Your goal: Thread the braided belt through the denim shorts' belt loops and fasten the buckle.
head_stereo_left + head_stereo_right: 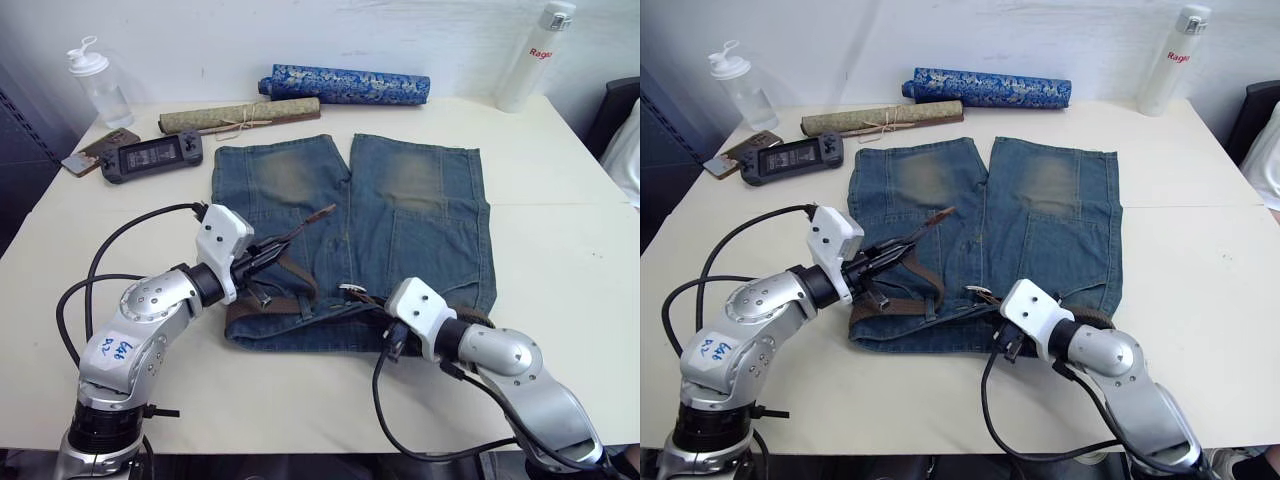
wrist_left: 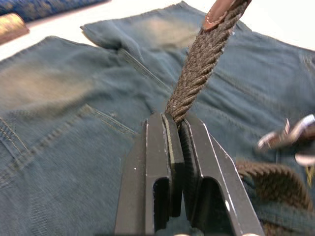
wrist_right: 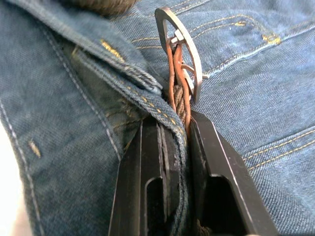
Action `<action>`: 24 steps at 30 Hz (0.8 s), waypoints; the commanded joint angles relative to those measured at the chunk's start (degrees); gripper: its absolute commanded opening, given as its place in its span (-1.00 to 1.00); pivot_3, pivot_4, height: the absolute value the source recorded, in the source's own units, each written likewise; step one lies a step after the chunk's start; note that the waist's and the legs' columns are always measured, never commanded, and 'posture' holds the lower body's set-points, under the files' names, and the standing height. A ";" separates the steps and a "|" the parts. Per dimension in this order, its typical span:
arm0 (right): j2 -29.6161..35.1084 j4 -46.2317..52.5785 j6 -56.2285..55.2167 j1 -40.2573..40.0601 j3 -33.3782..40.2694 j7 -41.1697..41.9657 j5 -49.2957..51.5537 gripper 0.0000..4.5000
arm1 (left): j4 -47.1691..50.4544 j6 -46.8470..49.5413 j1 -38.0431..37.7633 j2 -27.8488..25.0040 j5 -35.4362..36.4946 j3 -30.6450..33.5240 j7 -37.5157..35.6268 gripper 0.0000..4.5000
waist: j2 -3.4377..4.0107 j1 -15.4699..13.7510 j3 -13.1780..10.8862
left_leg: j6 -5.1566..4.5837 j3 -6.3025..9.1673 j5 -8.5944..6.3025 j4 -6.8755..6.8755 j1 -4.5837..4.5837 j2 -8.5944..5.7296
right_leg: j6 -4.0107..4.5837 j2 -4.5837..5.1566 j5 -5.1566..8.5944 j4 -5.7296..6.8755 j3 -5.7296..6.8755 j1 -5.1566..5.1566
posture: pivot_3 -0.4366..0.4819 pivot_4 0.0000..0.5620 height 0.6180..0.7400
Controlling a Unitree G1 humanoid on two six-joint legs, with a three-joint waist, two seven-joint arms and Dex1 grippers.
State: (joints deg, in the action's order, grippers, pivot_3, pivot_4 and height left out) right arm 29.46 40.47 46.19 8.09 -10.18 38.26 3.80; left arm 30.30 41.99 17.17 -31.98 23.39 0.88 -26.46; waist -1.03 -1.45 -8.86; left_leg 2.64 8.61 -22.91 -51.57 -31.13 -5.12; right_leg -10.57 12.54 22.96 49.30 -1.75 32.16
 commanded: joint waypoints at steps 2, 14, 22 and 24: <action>-2.20 3.50 9.17 4.66 4.52 -2.62 4.49 -0.99 | 1.99 0.50 -2.42 -4.79 -2.67 -4.90 -3.66 -1.00 | 0.02 0.08 -0.01 | 0.00 0.00 0.00 0.06 0.03 0.00 | 0.00 0.01 0.00 -0.01 -0.01 0.01 | -0.05 -0.47 -0.68; -6.25 6.13 21.24 11.43 4.89 -10.06 9.20 -0.99 | 2.62 3.63 -4.69 -6.86 -1.13 -7.79 -7.97 -1.00 | 0.02 0.05 -0.01 | 0.12 0.20 0.18 0.39 0.03 0.00 | 0.01 0.02 -0.01 -0.09 -0.05 0.13 | -0.05 -0.47 -0.68; -4.98 7.67 21.36 11.87 3.18 -12.32 9.65 -0.99 | 0.70 14.81 -1.05 -0.60 2.57 -5.34 -3.52 -1.00 | 0.02 0.05 0.00 | 0.10 0.22 0.22 0.46 0.04 -0.03 | -0.79 0.03 -0.43 -0.20 -0.05 0.11 | -0.05 -0.47 -0.68; -4.32 7.90 20.96 11.95 2.57 -12.98 9.29 -0.99 | 0.21 19.46 0.07 1.59 4.28 -3.57 -1.53 -1.00 | 0.02 0.00 0.00 | 0.10 0.22 0.23 0.46 0.06 -0.03 | -0.78 0.03 -0.43 -0.22 -0.05 0.09 | -0.05 -0.47 -0.68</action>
State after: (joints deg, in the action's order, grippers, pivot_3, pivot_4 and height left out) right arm 24.56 45.16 68.54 19.00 -7.07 26.42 13.29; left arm 30.91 56.64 16.39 -31.50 25.78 -3.87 -29.95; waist -1.01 -1.45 -8.87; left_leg 2.72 8.85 -22.66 -51.10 -31.08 -5.18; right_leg -11.37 12.57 22.52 49.06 -1.80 32.22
